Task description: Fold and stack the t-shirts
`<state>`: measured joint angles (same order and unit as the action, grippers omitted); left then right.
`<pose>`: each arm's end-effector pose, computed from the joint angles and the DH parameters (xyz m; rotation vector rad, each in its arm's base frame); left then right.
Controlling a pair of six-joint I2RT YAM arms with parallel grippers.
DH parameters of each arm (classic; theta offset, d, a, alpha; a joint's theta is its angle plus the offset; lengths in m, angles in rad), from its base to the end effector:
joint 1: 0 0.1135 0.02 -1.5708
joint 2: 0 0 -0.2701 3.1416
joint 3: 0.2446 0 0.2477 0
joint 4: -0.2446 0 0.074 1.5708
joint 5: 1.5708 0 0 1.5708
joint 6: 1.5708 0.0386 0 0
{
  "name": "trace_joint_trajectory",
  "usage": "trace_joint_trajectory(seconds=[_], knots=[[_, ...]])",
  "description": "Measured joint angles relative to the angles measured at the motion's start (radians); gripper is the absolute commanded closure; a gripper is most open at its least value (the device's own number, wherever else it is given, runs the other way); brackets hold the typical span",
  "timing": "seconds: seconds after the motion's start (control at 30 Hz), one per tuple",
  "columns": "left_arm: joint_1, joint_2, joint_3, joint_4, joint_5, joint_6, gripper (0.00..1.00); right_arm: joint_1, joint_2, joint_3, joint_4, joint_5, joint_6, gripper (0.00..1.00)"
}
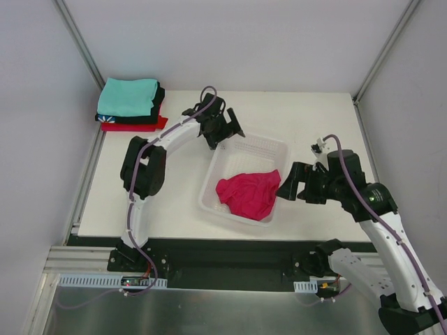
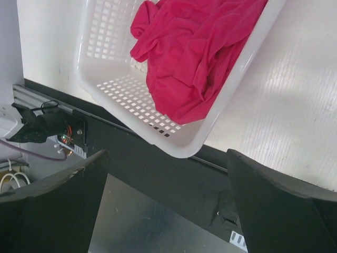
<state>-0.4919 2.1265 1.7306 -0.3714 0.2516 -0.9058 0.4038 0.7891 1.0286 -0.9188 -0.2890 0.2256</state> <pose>0.4252 -0.2387 0.2283 -0.3855 2.4958 -0.9334 0.1201 0.0633 0.3507 -0.3633 2.2725 0.6572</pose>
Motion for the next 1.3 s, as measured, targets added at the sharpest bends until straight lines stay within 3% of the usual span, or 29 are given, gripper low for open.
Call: trace_joint_trajectory(seconds=[0.27,0.63,0.87,1.07,1.3], knots=[[0.073,-0.133,0.029,-0.097,0.028,0.126,0.01,0.076,0.116,0.0,0.018,-0.198,-0.048,0.04],[0.192,-0.526,0.021,-0.406,-0.124,0.338,0.01,0.51,0.34,0.08,0.114,-0.258,-0.053,0.04],[0.442,-0.712,-0.173,-0.517,-0.135,0.395,0.01,0.717,0.57,0.151,0.137,-0.086,-0.024,0.04],[0.446,-0.735,-0.176,-0.556,-0.119,0.43,0.01,0.848,0.844,0.344,0.122,0.105,-0.015,0.04],[0.446,-0.76,-0.178,-0.561,-0.106,0.443,0.01,0.94,0.999,0.503,0.053,0.373,0.007,0.04]])
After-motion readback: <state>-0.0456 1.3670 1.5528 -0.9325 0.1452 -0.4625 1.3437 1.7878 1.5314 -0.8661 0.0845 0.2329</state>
